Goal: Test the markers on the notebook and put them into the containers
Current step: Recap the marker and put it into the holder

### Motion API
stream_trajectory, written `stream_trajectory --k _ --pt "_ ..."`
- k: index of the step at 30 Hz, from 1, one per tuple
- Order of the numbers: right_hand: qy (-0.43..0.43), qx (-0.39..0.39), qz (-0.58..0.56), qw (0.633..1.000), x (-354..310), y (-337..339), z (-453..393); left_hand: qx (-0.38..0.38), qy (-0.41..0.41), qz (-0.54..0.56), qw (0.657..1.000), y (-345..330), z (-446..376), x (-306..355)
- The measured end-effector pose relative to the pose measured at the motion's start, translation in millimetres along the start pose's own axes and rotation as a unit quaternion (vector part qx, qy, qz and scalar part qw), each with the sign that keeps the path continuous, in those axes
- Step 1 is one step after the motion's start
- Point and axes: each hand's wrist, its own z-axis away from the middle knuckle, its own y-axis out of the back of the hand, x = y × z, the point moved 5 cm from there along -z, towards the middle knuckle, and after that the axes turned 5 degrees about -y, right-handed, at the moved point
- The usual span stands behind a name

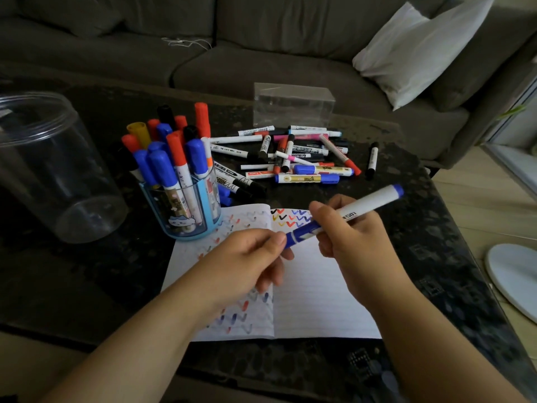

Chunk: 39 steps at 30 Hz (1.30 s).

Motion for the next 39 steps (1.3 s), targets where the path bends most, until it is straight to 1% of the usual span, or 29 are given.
stream_trajectory --k 1,3,5,8,12,14,17,19,22,26,28,31,33,35,38,39 --pt "-0.005 0.0 -0.006 1.0 0 0 0 -0.009 -0.003 -0.015 1.0 -2 1 0" --pt "-0.011 0.002 -0.034 0.999 1 -3 1 -0.016 0.0 0.018 1.0 -6 3 2" --pt "-0.008 0.006 -0.058 0.998 2 -8 3 -0.003 0.002 0.038 0.999 -8 3 5" --pt "-0.004 0.005 -0.081 0.997 0 -13 6 -0.006 -0.018 0.062 0.998 -12 8 8" --pt "-0.03 -0.003 -0.095 0.995 0 -15 8 -0.003 -0.034 0.077 0.996 -12 12 11" --pt "-0.045 -0.011 -0.097 0.994 -1 -14 10 0.01 -0.049 0.041 0.998 -10 11 12" --pt "-0.037 -0.008 -0.013 0.999 -8 -8 14 0.056 -0.071 -0.062 0.994 -3 11 14" --pt "-0.03 0.008 0.008 0.999 -12 0 17 0.089 -0.079 -0.122 0.985 5 11 12" --pt "-0.006 0.025 0.061 0.998 -20 5 27 0.139 -0.099 -0.187 0.967 15 15 16" --pt "0.06 0.031 0.137 0.988 -34 -8 52 0.222 -0.113 -0.27 0.93 40 46 41" --pt "0.079 0.005 0.168 0.983 -44 -23 67 0.268 -0.123 -0.308 0.904 61 83 51" --pt "0.1 -0.077 0.194 0.973 -57 -64 94 0.357 -0.133 -0.347 0.857 101 168 43" --pt "0.122 -0.144 0.191 0.963 -64 -106 117 0.403 -0.092 -0.362 0.835 127 229 21" --pt "0.144 -0.205 0.191 0.949 -62 -153 139 0.431 -0.032 -0.374 0.82 150 286 -7" --pt "0.17 -0.258 0.261 0.914 -40 -220 164 0.467 0.048 -0.368 0.803 169 360 -42" --pt "0.165 -0.277 0.275 0.906 -30 -239 170 0.475 0.065 -0.366 0.798 172 377 -51"
